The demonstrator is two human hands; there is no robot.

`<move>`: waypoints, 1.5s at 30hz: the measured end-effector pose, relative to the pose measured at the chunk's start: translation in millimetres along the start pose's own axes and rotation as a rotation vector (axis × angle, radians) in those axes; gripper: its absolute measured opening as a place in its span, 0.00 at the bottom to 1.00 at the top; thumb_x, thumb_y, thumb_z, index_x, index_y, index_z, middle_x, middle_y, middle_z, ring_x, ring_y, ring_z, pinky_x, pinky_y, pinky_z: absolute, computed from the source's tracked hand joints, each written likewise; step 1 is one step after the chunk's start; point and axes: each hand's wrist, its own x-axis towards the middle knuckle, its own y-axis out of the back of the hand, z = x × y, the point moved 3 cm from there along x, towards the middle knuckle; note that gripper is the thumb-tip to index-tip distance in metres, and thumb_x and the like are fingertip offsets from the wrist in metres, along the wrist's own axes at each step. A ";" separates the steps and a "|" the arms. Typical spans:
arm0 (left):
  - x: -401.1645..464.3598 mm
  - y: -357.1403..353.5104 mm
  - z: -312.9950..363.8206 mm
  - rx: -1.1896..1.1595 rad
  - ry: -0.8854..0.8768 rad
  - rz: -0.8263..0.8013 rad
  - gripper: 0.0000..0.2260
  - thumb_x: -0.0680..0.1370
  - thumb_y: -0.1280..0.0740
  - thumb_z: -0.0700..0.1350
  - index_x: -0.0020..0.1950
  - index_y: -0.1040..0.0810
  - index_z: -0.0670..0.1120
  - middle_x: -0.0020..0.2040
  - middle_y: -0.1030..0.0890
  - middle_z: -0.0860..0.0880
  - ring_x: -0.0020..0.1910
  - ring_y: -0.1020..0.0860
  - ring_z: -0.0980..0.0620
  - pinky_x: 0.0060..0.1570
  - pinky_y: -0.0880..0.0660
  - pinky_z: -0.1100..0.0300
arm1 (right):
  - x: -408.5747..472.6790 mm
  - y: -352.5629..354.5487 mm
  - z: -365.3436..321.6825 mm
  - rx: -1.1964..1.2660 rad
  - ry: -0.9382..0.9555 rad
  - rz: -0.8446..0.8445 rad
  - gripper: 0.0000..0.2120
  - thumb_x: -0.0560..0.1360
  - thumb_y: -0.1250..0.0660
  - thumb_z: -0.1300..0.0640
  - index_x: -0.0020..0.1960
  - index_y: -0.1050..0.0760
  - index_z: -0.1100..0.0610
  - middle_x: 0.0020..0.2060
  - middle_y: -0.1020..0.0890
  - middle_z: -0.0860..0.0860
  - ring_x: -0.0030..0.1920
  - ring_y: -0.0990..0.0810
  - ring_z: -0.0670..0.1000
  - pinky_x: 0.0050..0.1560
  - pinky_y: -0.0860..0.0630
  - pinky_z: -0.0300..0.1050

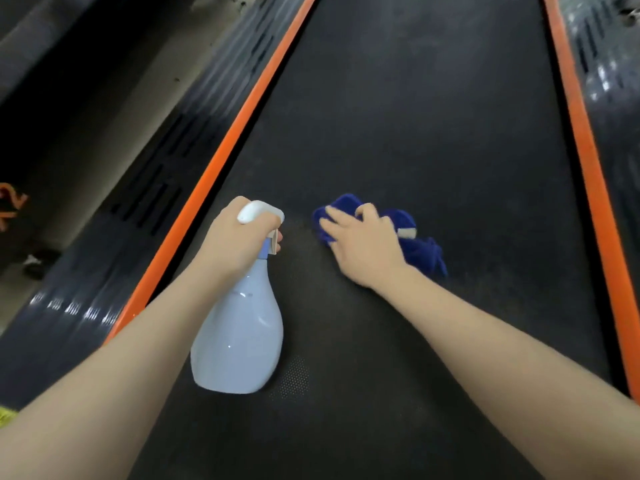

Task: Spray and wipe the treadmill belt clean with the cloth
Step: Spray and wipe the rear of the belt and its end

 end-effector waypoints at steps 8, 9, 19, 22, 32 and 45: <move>-1.4 25.4 -7.4 0.026 0.002 0.055 0.13 0.73 0.36 0.44 0.47 0.23 0.33 0.39 0.26 0.41 0.27 0.27 0.60 0.27 0.31 0.76 | 49.3 1.0 16.0 0.079 -0.285 -0.042 0.16 0.80 0.46 0.54 0.67 0.36 0.46 0.71 0.38 0.41 0.63 0.38 0.56 0.48 0.37 0.50; -2.3 29.5 -6.9 0.032 -0.016 0.037 0.12 0.71 0.37 0.45 0.43 0.22 0.36 0.38 0.28 0.41 0.28 0.28 0.59 0.27 0.32 0.75 | 51.0 1.6 1.1 0.088 -0.263 -0.045 0.16 0.80 0.45 0.54 0.68 0.36 0.47 0.71 0.38 0.42 0.63 0.38 0.57 0.47 0.37 0.50; -1.6 85.7 -33.3 0.026 -0.013 0.104 0.14 0.73 0.35 0.43 0.48 0.23 0.31 0.37 0.21 0.41 0.31 0.25 0.61 0.30 0.31 0.75 | 93.4 -8.8 -51.5 0.003 -0.100 0.017 0.15 0.81 0.46 0.52 0.67 0.35 0.46 0.69 0.35 0.41 0.60 0.35 0.56 0.45 0.38 0.48; -12.9 96.5 -31.9 -0.002 -0.051 0.109 0.18 0.67 0.39 0.46 0.41 0.24 0.29 0.37 0.22 0.36 0.33 0.24 0.55 0.36 0.28 0.66 | 84.4 -8.9 -83.4 -0.007 -0.091 0.029 0.18 0.80 0.46 0.53 0.70 0.37 0.47 0.71 0.36 0.42 0.60 0.35 0.56 0.45 0.38 0.49; -41.4 138.3 -73.6 -0.299 0.172 0.012 0.13 0.69 0.36 0.46 0.48 0.16 0.44 0.40 0.17 0.42 0.39 0.17 0.51 0.42 0.23 0.60 | 27.7 6.8 -105.1 0.517 0.122 -0.075 0.16 0.79 0.42 0.61 0.65 0.26 0.53 0.64 0.24 0.48 0.63 0.28 0.53 0.62 0.39 0.38; -46.1 228.7 -94.2 -0.202 0.241 -0.084 0.17 0.65 0.38 0.50 0.49 0.19 0.45 0.36 0.20 0.47 0.32 0.21 0.56 0.41 0.25 0.59 | -9.9 57.6 -189.6 0.886 -0.483 0.083 0.16 0.80 0.44 0.60 0.63 0.24 0.53 0.56 0.20 0.51 0.50 0.26 0.46 0.45 0.36 0.32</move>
